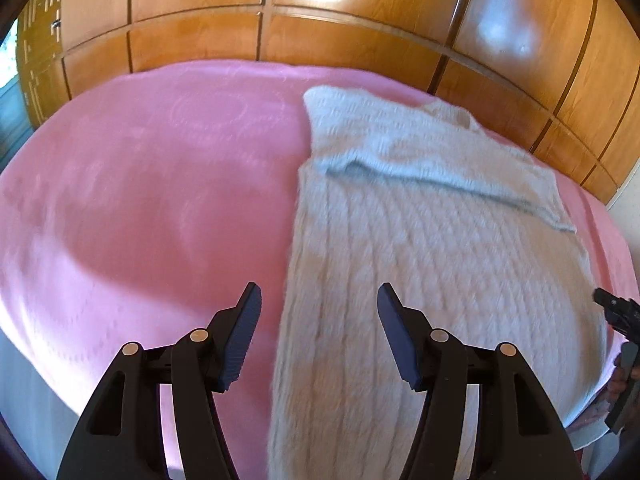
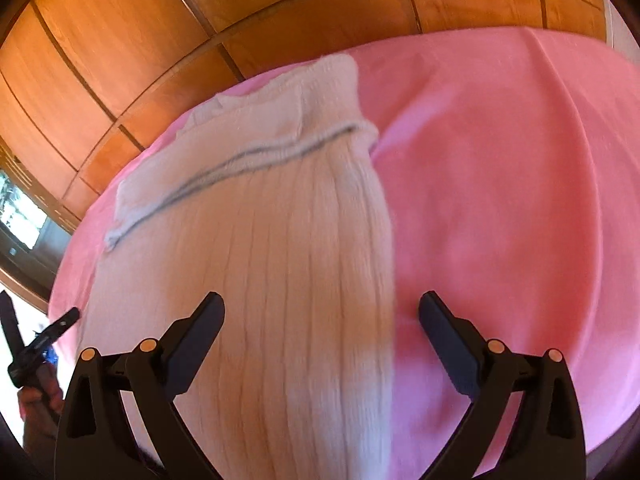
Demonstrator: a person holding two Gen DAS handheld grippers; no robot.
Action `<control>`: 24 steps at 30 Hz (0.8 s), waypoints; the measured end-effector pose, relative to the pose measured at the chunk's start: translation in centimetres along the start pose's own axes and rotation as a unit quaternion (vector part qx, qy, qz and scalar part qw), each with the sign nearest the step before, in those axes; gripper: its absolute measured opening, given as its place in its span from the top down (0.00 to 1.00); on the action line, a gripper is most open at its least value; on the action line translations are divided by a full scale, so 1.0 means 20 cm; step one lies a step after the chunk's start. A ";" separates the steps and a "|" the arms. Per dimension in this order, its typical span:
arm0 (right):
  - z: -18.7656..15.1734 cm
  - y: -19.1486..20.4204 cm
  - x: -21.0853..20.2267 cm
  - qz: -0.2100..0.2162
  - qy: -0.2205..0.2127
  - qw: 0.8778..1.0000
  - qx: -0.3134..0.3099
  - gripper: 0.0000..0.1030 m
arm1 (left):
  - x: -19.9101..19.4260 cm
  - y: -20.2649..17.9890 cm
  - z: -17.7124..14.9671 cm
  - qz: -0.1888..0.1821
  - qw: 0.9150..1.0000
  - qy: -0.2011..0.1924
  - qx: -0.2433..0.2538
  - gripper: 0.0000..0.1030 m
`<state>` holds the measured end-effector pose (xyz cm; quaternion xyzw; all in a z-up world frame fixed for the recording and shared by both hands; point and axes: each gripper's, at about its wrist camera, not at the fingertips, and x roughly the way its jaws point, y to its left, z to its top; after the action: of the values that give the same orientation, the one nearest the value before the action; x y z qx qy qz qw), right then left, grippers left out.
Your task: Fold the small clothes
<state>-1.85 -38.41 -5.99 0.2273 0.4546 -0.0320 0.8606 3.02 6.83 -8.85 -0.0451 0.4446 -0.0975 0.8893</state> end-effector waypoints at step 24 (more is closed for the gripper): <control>-0.44 -0.01 -0.18 0.116 0.109 0.987 0.007 0.88 | -0.21 0.07 -0.38 -0.148 0.986 0.068 -0.025 0.91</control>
<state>-10.83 -35.38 -7.43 0.2868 0.5157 0.0891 0.8024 -5.29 9.20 -10.41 -0.1255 0.4951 -0.2197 0.8312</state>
